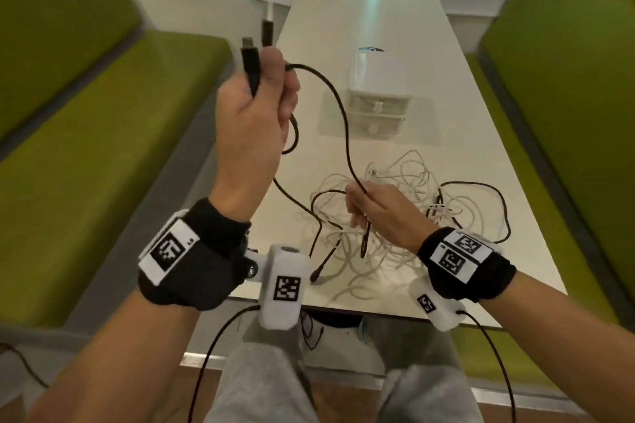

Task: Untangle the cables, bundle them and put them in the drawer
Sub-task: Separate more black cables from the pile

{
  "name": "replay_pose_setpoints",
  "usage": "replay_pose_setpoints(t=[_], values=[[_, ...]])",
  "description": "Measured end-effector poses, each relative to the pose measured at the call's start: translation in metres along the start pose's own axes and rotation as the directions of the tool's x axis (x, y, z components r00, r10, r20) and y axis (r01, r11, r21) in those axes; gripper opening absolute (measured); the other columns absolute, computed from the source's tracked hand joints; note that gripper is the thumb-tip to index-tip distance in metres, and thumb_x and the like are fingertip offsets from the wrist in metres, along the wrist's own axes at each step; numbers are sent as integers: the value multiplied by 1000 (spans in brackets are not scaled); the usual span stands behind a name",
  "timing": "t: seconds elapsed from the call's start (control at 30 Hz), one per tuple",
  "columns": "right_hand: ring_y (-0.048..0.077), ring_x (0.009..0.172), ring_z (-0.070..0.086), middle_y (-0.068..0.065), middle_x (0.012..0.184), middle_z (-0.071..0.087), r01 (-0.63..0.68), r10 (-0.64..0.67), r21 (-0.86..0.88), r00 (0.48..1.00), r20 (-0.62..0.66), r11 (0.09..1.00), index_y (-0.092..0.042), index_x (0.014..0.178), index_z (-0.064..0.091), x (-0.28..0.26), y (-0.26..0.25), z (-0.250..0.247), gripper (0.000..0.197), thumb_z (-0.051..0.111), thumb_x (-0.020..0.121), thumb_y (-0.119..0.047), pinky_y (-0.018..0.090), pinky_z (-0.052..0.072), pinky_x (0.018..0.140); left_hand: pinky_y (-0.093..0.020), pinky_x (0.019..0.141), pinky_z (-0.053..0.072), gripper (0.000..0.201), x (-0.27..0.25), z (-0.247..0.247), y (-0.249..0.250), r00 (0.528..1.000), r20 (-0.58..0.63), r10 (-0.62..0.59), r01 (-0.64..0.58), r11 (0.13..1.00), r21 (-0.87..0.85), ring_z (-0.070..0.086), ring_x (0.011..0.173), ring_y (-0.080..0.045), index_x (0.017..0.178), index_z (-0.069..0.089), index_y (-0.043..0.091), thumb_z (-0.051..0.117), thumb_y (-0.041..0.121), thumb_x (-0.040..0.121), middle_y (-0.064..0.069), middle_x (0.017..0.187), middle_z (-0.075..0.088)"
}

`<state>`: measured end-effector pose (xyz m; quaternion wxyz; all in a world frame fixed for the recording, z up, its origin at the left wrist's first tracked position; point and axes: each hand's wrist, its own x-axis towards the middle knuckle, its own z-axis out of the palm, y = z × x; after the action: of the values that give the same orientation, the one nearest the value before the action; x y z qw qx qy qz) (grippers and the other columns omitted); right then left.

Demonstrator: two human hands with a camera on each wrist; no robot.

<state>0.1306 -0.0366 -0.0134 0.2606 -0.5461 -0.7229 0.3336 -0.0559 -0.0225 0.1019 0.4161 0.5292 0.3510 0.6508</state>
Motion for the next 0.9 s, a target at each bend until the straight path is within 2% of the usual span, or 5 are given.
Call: replay_pose_setpoints(t=[0.13,0.23,0.47,0.67,0.9], values=[[18,58,58,-4,53,56,-16,19,68,999,-49,998,-17,74,54,6,-6,-4,43,34,104,-40,35,44,63,-23,53,35,23,-11,-1,-28,967,240,85,-228,705,671,47,53,-4,108,68,26,47,31,102,10,67,62],[3,50,42,-14,51,48,10,4,140,995,-100,990,-13,70,52,7,-15,-11,44,38,104,-35,25,33,58,-32,63,49,45,-27,4,-41,923,350,159,-381,509,772,62,72,-18,144,44,26,51,26,99,0,91,69],[13,63,53,0,65,58,179,-182,-50,981,-71,983,-15,64,54,1,-25,-24,26,40,86,-21,29,42,61,-12,60,37,25,-37,17,-49,852,508,-125,-340,607,718,50,69,-3,115,67,31,49,30,98,16,77,49],[19,55,48,7,63,58,132,-135,-44,987,-84,990,-9,73,58,1,-19,-13,35,40,92,-32,36,39,58,-26,58,39,32,-22,13,-50,819,544,-183,-466,341,816,58,66,-16,96,65,22,42,44,100,8,71,56],[8,53,37,-10,59,41,45,-46,-13,997,-54,999,-25,66,41,7,8,-8,42,34,104,-41,28,32,59,-17,48,25,21,-4,-1,-14,984,154,84,-132,935,329,33,48,-2,94,70,20,50,25,101,17,58,46]])
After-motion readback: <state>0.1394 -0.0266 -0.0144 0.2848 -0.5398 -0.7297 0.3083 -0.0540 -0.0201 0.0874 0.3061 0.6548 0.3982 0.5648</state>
